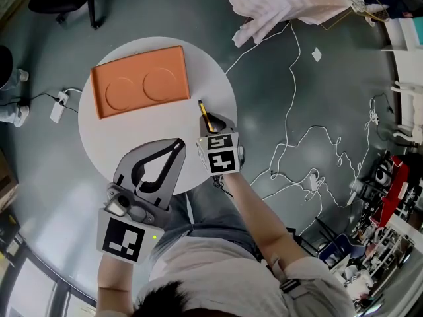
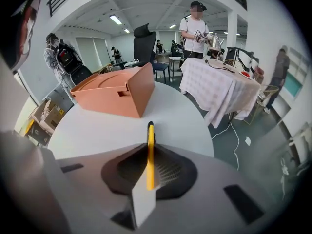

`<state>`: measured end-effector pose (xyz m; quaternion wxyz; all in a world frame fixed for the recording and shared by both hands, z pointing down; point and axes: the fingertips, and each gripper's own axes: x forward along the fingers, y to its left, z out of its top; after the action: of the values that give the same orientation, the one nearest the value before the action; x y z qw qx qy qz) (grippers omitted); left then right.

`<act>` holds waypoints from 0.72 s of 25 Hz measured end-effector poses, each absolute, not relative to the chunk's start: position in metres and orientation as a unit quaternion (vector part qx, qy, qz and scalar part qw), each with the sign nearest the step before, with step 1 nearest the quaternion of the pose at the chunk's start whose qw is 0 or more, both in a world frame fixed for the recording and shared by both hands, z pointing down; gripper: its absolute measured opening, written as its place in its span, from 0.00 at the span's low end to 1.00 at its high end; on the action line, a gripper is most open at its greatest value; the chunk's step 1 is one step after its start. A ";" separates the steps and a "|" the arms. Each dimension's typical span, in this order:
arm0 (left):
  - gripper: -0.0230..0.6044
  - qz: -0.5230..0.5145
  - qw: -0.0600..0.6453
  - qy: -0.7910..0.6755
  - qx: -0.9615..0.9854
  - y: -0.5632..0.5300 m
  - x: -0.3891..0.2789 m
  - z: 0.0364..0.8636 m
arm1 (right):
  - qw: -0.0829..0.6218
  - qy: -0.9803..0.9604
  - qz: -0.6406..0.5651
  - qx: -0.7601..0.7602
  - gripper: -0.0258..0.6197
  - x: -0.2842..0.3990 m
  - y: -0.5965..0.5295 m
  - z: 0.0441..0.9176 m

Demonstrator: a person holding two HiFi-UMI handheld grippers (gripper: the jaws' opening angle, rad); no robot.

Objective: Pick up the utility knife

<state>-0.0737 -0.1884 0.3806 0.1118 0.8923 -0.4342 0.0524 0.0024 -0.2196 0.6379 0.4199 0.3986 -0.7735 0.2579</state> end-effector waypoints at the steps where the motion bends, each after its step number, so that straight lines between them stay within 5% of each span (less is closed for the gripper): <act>1: 0.06 0.052 0.112 -0.435 0.892 -0.188 -0.073 0.381 | 0.423 -0.774 0.252 0.398 0.11 0.002 -0.220 0.637; 18: 0.06 0.058 0.085 -0.435 0.895 -0.156 -0.065 0.356 | 0.285 -0.845 0.238 0.385 0.10 -0.012 -0.209 0.532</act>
<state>-0.0652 -0.1564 0.3559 0.0845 0.8948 -0.4346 0.0578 -0.0124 -0.2093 0.5317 0.2851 0.3852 -0.8448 0.2382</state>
